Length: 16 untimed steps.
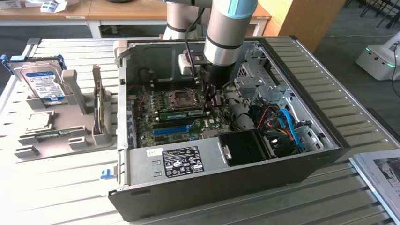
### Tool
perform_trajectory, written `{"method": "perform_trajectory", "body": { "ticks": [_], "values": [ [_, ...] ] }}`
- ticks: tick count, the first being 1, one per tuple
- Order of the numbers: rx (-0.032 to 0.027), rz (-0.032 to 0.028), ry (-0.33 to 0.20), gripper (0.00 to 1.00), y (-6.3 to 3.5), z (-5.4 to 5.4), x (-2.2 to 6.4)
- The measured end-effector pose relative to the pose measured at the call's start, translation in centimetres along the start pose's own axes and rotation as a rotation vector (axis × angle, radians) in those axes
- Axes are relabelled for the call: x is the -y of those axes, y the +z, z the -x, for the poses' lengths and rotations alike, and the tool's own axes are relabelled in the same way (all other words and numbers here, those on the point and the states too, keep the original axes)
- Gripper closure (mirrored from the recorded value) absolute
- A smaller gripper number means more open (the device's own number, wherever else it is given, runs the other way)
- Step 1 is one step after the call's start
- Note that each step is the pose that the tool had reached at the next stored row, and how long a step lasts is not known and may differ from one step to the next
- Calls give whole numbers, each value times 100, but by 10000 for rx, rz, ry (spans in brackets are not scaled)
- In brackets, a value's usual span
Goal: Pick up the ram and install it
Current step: 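Press down the ram until it locks into place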
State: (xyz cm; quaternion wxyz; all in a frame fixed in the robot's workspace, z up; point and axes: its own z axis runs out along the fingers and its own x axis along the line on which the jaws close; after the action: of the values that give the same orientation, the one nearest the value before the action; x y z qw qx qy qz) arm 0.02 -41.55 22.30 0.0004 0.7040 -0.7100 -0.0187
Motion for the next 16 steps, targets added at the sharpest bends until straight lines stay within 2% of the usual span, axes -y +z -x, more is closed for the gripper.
{"method": "perform_trajectory", "body": {
  "ticks": [16],
  "values": [
    [1, 1, 1, 90, 5, 0, 0]
  ]
}}
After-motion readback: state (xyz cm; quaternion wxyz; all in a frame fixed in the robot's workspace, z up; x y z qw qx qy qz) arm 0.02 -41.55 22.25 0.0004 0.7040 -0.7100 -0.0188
